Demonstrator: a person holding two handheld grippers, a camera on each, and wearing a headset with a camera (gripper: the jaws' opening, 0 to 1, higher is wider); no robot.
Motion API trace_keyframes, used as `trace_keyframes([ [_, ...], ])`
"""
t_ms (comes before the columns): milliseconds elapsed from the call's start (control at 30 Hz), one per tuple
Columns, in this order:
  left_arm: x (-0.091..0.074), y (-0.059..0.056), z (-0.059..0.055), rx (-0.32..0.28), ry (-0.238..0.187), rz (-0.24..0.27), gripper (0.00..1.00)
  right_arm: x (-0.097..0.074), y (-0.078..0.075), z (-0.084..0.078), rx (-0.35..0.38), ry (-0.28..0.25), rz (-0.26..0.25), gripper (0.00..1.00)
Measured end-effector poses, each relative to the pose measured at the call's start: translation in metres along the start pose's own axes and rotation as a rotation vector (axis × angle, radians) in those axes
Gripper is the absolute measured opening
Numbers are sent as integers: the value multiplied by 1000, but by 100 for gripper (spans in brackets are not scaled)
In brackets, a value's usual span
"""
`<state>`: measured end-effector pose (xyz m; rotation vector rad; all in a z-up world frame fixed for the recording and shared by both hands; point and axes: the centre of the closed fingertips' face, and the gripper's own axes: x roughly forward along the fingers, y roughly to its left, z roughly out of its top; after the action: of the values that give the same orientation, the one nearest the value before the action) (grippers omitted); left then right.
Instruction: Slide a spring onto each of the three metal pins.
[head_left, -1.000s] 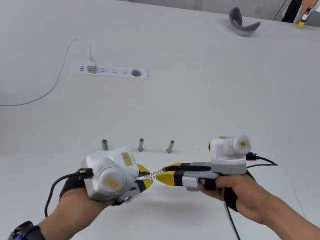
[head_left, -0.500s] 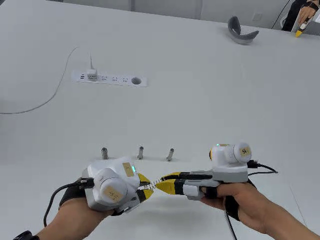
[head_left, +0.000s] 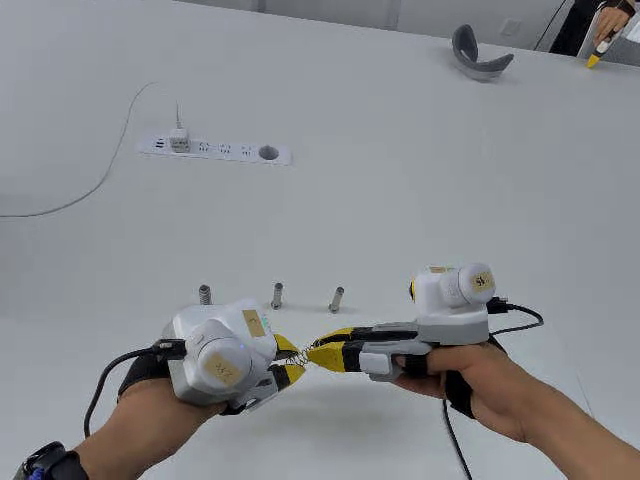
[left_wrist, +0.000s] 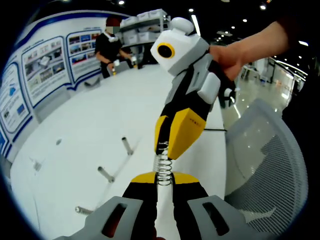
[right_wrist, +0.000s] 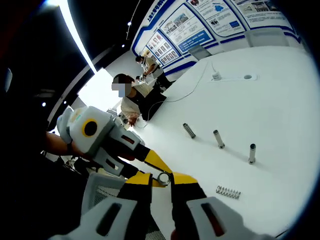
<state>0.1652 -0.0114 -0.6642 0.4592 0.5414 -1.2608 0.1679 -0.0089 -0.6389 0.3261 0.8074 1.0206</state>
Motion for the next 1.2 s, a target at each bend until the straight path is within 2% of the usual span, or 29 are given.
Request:
trace_keyframes([
  [433, 2, -2, 7, -3, -29, -12, 10, 0, 0, -3, -137, 127, -24, 16],
  [1033, 1, -8, 19, 18, -61, -39, 10, -3, 1, -7, -284, 281, 7, 16],
  [1200, 1, -8, 21, 24, -68, -44, 10, -3, 1, -6, -303, 299, 19, 14],
])
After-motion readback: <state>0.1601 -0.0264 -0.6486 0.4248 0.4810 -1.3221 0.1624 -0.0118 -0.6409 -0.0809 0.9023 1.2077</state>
